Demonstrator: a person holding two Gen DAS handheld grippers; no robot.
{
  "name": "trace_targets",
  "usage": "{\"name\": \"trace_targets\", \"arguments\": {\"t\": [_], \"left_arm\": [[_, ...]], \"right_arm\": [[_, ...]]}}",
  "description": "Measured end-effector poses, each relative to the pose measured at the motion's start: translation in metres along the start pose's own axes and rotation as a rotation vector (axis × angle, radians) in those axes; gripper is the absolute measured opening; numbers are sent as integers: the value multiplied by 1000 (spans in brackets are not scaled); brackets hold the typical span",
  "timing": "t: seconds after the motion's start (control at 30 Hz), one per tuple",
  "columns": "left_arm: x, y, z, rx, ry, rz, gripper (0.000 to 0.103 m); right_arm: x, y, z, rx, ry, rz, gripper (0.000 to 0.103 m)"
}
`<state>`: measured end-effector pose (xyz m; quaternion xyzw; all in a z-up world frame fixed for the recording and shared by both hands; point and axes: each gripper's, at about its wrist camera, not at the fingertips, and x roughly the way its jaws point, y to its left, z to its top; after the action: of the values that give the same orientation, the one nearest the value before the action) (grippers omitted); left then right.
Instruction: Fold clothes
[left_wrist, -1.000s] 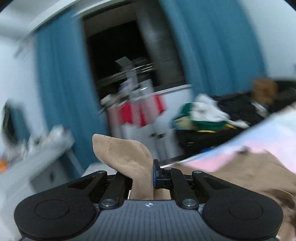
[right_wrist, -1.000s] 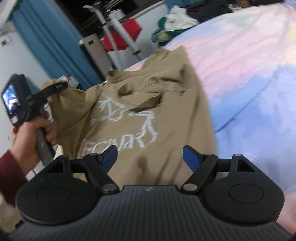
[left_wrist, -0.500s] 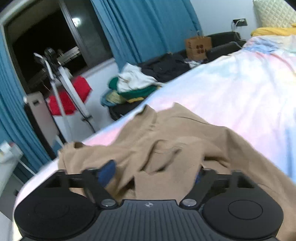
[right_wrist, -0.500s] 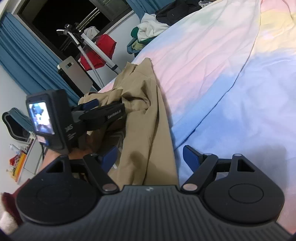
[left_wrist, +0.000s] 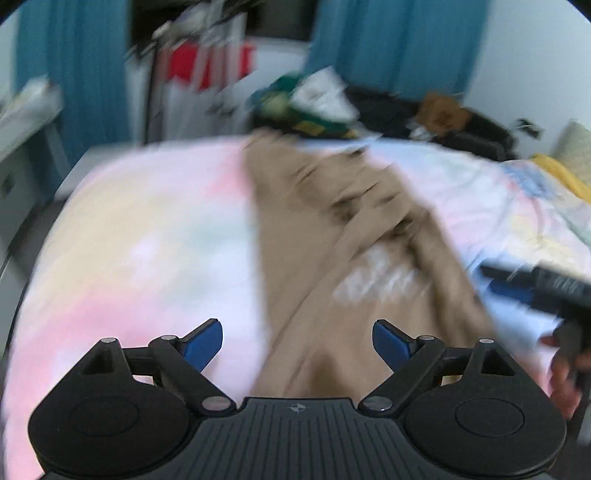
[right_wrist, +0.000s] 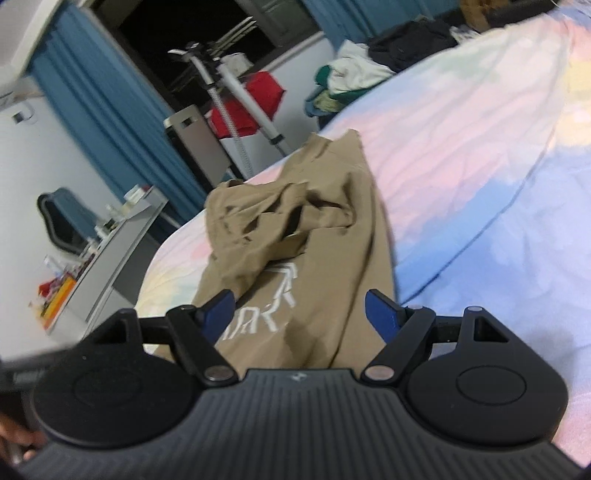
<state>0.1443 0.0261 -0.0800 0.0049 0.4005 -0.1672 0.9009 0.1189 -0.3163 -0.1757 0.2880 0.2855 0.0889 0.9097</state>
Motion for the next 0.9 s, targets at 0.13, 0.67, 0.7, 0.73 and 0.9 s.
{"name": "trace_targets", "arguments": {"t": [0.13,0.67,0.7,0.73,0.9], "left_arm": [[-23,40,-30,-115,82,19,88],[-18,31,-72,-8,295,-41,57],[-19,26,-74,11,303,-34,41],[-20,21,-75,31,310,-26,35],[-28,-9,-76,129,331,-2,4]], "right_arm": [[-14,17,-6,-66,24,8,80],[-109,15,-53,25,21,-69,80],[-108,13,-52,41,22,-70,80],[-107,11,-52,54,24,-73,80],[-106,4,-53,86,33,-54,80]]}}
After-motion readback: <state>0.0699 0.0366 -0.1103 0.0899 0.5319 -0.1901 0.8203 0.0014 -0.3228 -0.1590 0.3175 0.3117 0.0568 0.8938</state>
